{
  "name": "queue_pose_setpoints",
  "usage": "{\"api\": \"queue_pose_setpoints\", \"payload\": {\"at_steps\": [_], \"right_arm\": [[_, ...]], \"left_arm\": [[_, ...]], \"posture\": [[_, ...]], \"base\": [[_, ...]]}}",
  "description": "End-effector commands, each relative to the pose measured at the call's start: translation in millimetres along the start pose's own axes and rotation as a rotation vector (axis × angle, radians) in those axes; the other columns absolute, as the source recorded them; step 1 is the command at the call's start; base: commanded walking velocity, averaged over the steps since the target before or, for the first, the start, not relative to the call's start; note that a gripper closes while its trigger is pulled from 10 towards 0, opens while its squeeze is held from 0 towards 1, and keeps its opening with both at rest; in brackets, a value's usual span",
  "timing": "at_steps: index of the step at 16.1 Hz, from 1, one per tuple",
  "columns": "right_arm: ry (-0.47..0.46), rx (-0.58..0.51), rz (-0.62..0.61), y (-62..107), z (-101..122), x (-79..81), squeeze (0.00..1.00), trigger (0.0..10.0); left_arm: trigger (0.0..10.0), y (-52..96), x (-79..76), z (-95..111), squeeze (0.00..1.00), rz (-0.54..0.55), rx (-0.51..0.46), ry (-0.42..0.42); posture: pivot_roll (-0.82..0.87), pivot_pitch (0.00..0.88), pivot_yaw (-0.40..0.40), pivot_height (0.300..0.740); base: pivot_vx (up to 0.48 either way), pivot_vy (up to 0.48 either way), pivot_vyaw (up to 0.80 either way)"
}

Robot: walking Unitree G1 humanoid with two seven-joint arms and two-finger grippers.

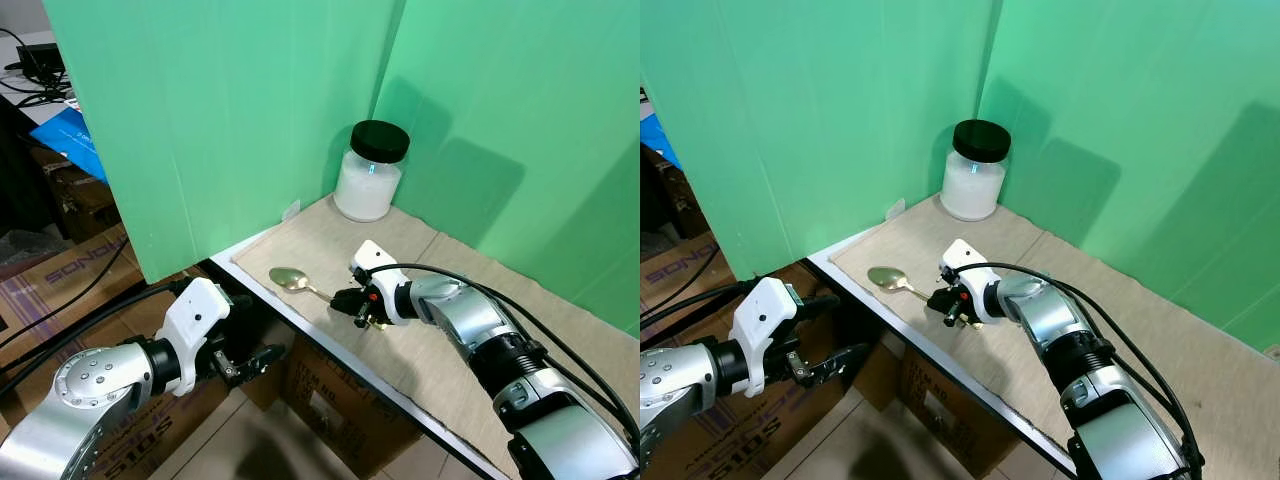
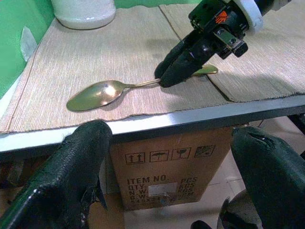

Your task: Setting the table

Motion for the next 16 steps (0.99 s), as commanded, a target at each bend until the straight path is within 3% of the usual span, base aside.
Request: {"api": "queue_pose_setpoints", "payload": {"at_steps": [1,5,8,11,12,13,14,16], "right_arm": [[-0.034,0.034,-0.052,5.4,-10.7,-7.7,0.0,0.0],[-0.049,-0.069,-0.146,30.1,5.5,-28.8,0.0,0.0],[-0.074,-0.187,-0.262,65.3,17.4,-41.0,0.0,0.0],[-0.151,-0.32,-0.388,103.2,25.3,-33.8,0.0,0.0],[-0.178,-0.344,-0.482,119.2,21.6,-22.8,0.0,3.0],[-0.203,-0.331,-0.551,126.1,16.9,-17.6,0.0,10.0],[-0.228,-0.403,-0.701,140.3,20.9,-8.3,0.0,10.0],[-0.256,-0.448,-0.805,148.8,26.6,0.7,0.0,10.0]], "left_arm": [[10.0,-2.2,0.7,1.7,0.0,-0.003,0.001,-0.014],[10.0,-2.3,1.1,7.6,0.0,0.004,-0.023,-0.025],[10.0,-6.6,2.3,18.8,0.0,0.012,-0.071,-0.031],[10.0,-16.7,4.1,35.9,0.0,0.079,-0.15,-0.04],[10.0,-23.3,7.6,48.8,0.0,0.157,-0.21,-0.049],[10.0,-25.7,7.3,55.7,0.0,0.19,-0.245,-0.053],[10.0,-28.2,8.1,62.4,0.0,0.26,-0.29,-0.029],[10.0,-29.3,8.2,66.0,0.0,0.326,-0.348,0.008]], "posture": [[0.07,0.0,-0.143,0.74],[0.07,0.0,-0.146,0.74],[0.07,0.0,-0.145,0.74],[0.06,0.0,-0.144,0.74],[0.06,0.0,-0.143,0.74],[0.05,0.0,-0.132,0.74],[0.03,0.0,-0.112,0.74],[0.02,0.0,-0.098,0.74]], "base": [[0.0,0.0,0.0],[0.0,0.0,0.0],[0.0,0.0,0.0],[0.0,0.0,0.0],[0.0,0.0,0.0],[0.0,0.0,0.0],[0.0,0.0,0.0],[0.0,0.0,-0.4]]}}
Point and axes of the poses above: a point about 5 cm out from each wrist's last joint towards the gripper, its own y axis pointing back from the gripper into the wrist, its own z axis along the axis of the wrist's last joint, x = y × z, the point moved 3 cm from there along -y, pointing out of the wrist towards the gripper, and after that the axes turned 13 degrees about y, right-handed, at the moved point
